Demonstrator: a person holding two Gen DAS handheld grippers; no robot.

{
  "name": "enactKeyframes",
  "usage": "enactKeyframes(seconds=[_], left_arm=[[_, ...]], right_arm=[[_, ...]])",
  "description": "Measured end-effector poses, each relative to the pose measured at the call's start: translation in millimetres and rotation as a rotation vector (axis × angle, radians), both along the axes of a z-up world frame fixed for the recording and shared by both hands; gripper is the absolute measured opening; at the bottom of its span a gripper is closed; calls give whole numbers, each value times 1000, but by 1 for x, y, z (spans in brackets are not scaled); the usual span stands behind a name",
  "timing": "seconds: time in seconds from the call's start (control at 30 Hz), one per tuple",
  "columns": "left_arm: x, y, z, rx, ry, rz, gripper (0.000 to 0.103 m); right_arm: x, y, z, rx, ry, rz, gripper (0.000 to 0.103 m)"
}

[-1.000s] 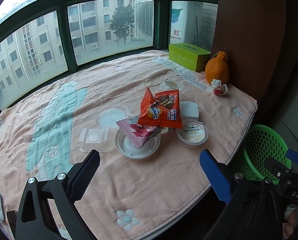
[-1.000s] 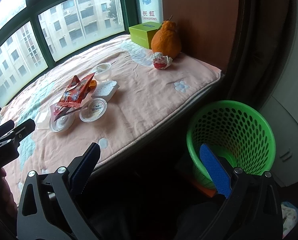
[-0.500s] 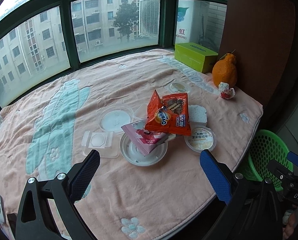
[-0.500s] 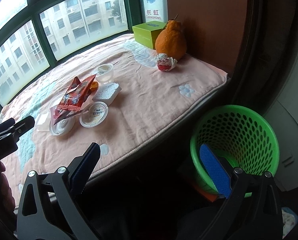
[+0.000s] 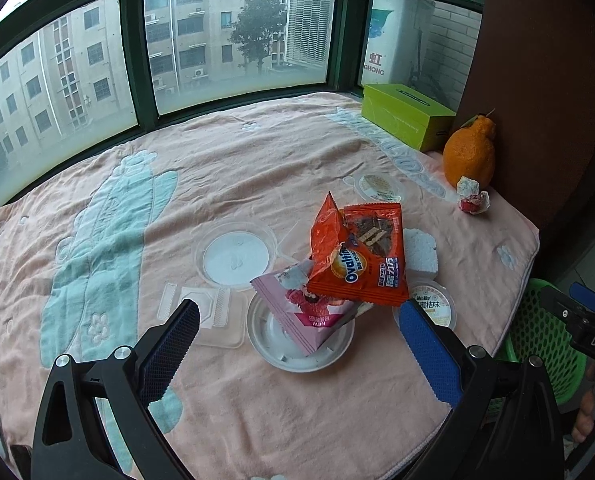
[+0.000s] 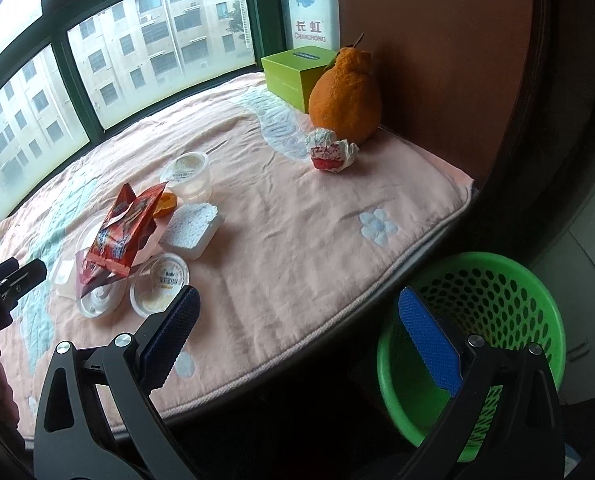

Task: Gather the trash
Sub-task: 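Grasp the crumpled paper with the right tool while the left tool grasps the orange wrappers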

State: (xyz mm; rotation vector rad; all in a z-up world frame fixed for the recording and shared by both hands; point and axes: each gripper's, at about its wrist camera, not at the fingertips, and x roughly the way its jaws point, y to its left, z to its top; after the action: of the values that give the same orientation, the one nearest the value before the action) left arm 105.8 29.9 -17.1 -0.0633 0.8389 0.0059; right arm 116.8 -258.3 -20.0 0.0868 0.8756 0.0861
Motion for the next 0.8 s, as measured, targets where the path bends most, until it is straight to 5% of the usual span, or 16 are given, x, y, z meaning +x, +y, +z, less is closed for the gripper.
enactKeyframes(seconds=[0.8], left_arm=[[90, 4, -17, -55, 45, -127, 97]], right_arm=[[185, -37, -48, 57, 85, -135, 94]])
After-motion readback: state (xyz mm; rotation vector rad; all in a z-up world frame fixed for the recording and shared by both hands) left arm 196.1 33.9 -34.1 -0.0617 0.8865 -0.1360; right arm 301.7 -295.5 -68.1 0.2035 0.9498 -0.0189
